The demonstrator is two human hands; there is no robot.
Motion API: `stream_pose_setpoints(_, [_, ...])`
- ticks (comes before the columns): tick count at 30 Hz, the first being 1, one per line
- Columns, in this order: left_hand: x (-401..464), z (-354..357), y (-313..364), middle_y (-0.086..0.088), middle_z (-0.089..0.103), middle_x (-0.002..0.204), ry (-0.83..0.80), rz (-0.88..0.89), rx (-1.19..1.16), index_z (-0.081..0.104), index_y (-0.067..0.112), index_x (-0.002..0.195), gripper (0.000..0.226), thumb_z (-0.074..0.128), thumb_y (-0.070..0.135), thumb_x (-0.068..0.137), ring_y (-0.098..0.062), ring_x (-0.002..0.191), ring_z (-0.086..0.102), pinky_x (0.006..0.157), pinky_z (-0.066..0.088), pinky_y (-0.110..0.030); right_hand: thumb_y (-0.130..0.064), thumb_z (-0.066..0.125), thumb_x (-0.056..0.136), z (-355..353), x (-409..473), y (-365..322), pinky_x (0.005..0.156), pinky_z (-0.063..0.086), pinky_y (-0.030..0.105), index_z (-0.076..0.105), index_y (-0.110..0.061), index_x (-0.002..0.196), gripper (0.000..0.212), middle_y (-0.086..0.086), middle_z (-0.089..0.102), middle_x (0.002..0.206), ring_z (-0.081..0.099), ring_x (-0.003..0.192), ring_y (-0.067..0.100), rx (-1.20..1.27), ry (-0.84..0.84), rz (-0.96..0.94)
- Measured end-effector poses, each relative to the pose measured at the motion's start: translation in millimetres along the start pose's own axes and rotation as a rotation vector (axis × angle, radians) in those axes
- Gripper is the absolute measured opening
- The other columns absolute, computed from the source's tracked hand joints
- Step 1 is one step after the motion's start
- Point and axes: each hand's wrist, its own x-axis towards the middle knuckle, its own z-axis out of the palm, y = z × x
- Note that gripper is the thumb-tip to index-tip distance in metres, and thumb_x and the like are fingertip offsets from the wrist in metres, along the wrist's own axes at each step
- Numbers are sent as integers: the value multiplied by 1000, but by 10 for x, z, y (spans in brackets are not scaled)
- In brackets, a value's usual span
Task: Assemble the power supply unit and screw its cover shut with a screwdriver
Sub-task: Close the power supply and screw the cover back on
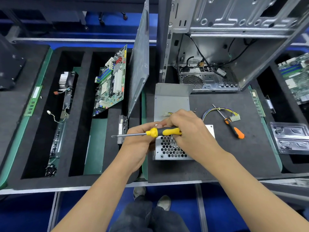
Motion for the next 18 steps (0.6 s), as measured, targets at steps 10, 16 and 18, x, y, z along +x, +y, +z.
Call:
stream_pose_setpoints(10, [16,-26,-1,-19,73,110,-7,-17,10,79,18,106,22,66,12,89,-25,96,61,81,46,-43,15,54,65,54,24,-20,71,34,36,71,-6,80,31,6,62,73,57,68,29,-113,121,-43])
stream_pose_setpoints(16, [54,-27,-7,-13,74,96,13,-47,8,77,10,107,19,61,12,98,-21,88,62,80,46,-39,18,51,69,94,11,13,67,37,38,66,-4,77,28,5,64,75,60,73,28,-180,187,-166])
stream_pose_setpoints(18, [62,-26,-10,-12,74,98,11,-53,-7,76,9,107,19,61,16,99,-22,93,65,86,47,-44,13,46,79,117,-4,10,66,40,38,63,-4,76,25,6,65,75,60,73,28,-203,218,-216])
